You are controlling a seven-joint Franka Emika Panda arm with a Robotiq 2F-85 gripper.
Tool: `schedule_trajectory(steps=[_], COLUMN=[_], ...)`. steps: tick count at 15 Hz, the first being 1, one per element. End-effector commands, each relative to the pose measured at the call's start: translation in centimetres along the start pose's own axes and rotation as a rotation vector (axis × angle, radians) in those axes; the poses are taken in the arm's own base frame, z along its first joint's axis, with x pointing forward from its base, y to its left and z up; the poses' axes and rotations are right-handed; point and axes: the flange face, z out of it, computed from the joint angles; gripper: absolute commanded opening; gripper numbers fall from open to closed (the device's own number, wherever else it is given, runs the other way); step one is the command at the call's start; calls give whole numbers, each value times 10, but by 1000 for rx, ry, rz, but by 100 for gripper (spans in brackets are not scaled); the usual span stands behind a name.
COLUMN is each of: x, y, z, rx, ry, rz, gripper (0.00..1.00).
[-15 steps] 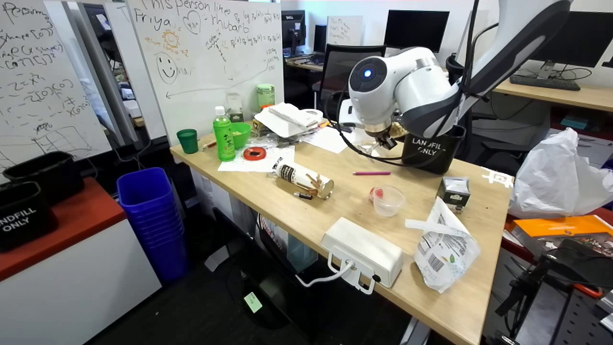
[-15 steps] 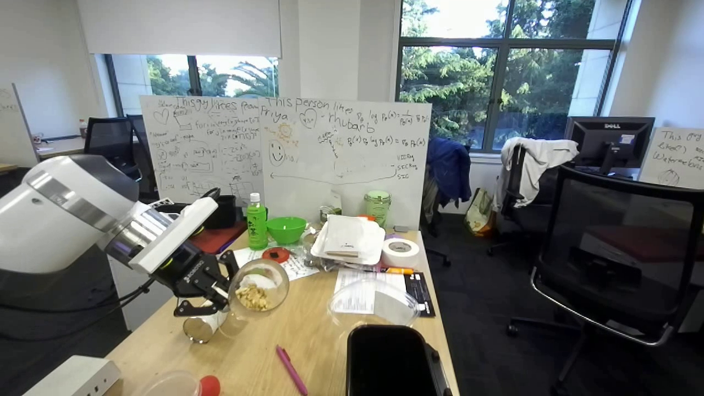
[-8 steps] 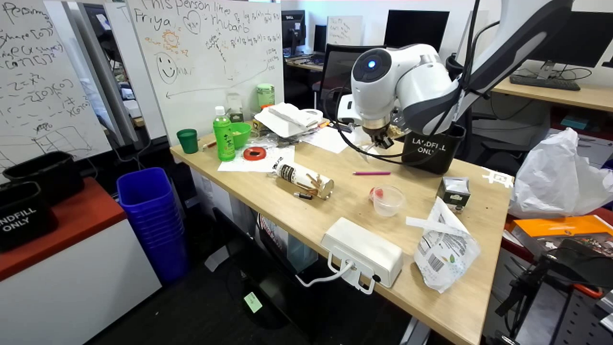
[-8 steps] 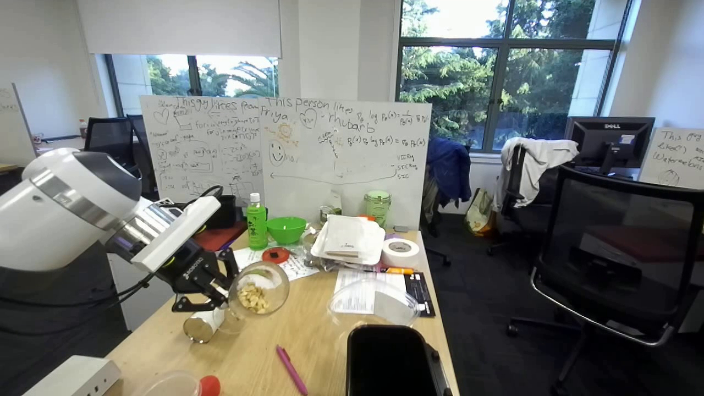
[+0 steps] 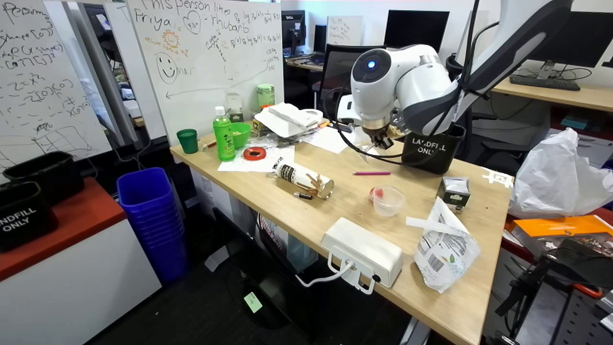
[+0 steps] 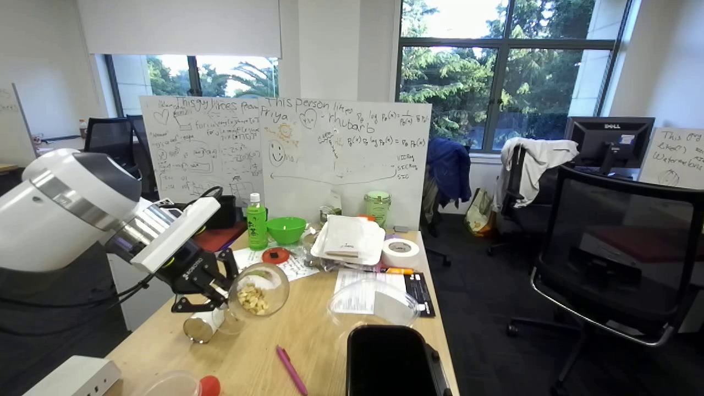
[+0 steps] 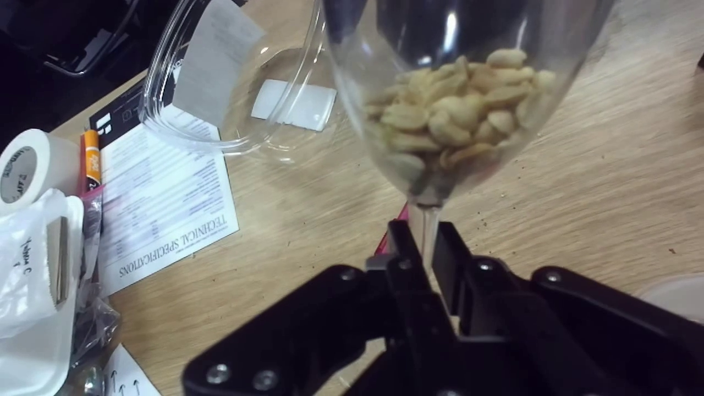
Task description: Pour the contents of the wine glass into the black bin
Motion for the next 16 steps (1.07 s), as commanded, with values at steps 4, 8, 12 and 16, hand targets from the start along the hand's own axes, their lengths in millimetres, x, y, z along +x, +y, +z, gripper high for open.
schedule_trajectory(steps=[4, 8, 12, 16], x=[-29, -71, -104, -119], y=[46, 84, 103, 110], z=[-7, 1, 10, 17], rx=[50, 109, 155, 166], ry=[93, 148, 200, 275], rz=[97, 193, 259, 312], gripper=[4, 4, 4, 4])
